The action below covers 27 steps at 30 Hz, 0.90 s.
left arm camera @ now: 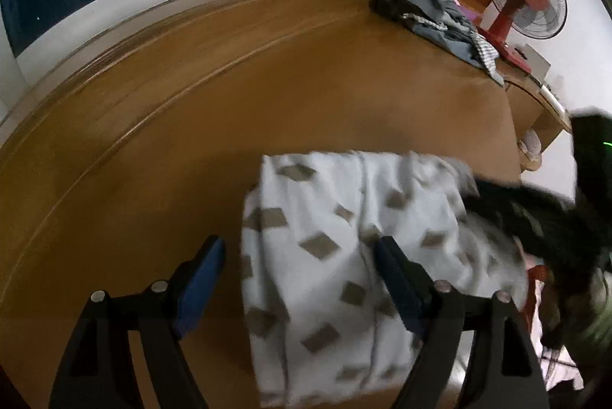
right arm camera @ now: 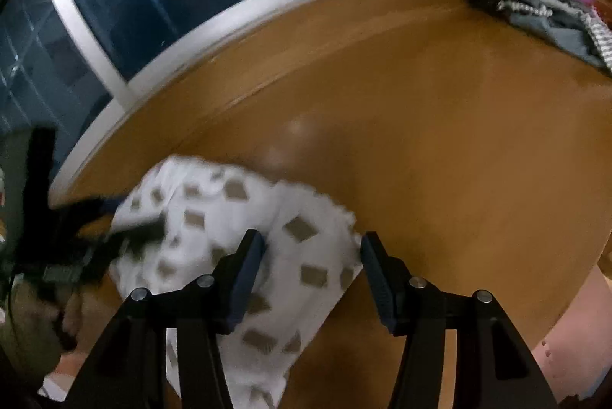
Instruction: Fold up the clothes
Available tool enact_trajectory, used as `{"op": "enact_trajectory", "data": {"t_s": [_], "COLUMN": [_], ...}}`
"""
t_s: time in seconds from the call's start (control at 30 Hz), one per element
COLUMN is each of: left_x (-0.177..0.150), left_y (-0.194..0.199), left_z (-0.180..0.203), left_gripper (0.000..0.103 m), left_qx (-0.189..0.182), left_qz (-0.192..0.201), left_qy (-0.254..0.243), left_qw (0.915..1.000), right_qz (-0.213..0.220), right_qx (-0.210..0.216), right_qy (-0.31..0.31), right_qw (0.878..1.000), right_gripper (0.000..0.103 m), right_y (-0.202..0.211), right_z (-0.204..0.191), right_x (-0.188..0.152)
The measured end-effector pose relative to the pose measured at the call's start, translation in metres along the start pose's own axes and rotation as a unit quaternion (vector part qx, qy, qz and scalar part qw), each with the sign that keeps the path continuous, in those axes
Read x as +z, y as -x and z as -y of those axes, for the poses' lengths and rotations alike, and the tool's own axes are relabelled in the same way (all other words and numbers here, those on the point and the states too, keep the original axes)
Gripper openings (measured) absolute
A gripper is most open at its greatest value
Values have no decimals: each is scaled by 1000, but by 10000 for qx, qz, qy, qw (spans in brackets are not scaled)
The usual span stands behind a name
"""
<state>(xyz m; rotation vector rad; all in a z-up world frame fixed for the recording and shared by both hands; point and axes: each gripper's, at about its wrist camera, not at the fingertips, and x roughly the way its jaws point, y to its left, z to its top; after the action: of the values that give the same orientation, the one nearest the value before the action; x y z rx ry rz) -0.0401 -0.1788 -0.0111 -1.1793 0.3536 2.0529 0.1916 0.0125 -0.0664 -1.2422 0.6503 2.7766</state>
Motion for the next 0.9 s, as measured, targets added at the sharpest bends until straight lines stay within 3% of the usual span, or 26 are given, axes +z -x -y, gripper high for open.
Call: {"op": "enact_trajectory", "data": {"t_s": [0.13, 0.23, 0.4, 0.57, 0.63, 0.73, 0.9], "left_x": [18, 19, 0, -44, -56, -72, -92], "left_y": [-7, 2, 33, 60, 61, 63, 70], "left_z": [-9, -15, -29, -38, -37, -40, -51], "left_gripper": [80, 78, 78, 78, 78, 78, 78], "left_qx": [276, 373, 136, -240, -290, -210, 24], "left_qz": [126, 202, 336, 320, 266, 180, 195], "left_qy": [101, 184, 530, 850, 890, 920, 1065], "left_qw": [9995, 9989, 9979, 9956, 9953, 9954, 9941], "right_qz": [-422, -832, -482, -162, -276, -654, -678], "right_qx": [530, 833, 559, 406, 275, 335, 284], "right_qy": [239, 829, 1715, 1483, 1363, 1152, 1421], "right_qw": [9974, 9896, 9824, 9880, 9899, 9906, 9871], "right_gripper": [55, 55, 55, 55, 55, 55, 55], "right_y": [8, 7, 32, 27, 7, -14, -2], "right_z": [-28, -71, -111, -100, -94, -99, -128], "right_x": [-32, -63, -74, -30, -16, -25, -59]}}
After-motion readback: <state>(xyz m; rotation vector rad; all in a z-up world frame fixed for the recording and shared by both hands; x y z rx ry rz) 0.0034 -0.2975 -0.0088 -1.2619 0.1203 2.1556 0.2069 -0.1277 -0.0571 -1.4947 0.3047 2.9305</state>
